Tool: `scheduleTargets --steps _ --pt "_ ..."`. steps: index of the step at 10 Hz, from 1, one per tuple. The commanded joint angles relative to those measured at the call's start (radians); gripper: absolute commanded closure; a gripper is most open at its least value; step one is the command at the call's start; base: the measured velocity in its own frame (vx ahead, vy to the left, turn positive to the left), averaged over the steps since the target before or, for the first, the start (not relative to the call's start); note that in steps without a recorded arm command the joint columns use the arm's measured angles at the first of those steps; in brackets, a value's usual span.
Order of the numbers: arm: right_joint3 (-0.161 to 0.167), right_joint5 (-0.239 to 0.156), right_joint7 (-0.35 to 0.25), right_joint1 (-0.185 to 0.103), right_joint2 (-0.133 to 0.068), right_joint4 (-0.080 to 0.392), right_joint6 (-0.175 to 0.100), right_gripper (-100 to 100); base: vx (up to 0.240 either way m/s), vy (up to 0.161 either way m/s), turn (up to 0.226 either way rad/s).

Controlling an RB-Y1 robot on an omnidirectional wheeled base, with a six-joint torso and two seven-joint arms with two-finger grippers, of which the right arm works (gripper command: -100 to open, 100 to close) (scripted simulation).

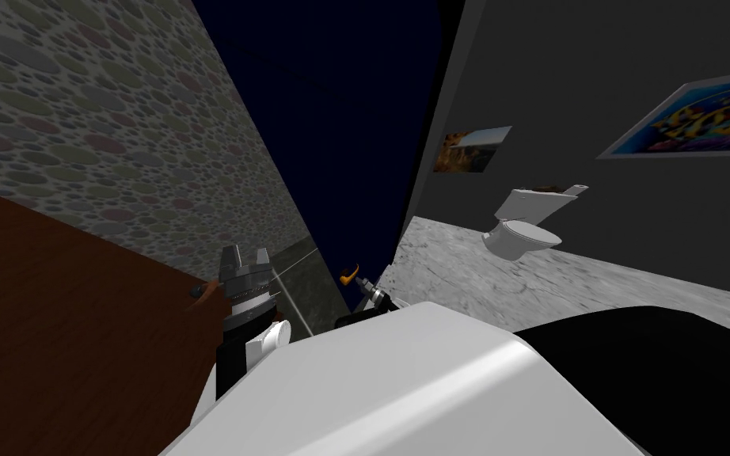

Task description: Push the door open

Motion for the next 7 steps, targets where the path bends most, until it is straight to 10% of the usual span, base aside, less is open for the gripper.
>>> scheduleTargets --steps 1,2,7 --pt "0.000 0.000 0.000 0.000 0.000 0.000 0.000 100 0.000 0.000 0.000" --pt "-0.007 -0.003 0.002 0.003 -0.002 -0.005 0.005 -100 -0.110 -0.045 -0.111" --pt "-0.019 -0.008 0.004 0.005 -0.004 -0.009 0.011 -100 -0.167 -0.058 -0.056"
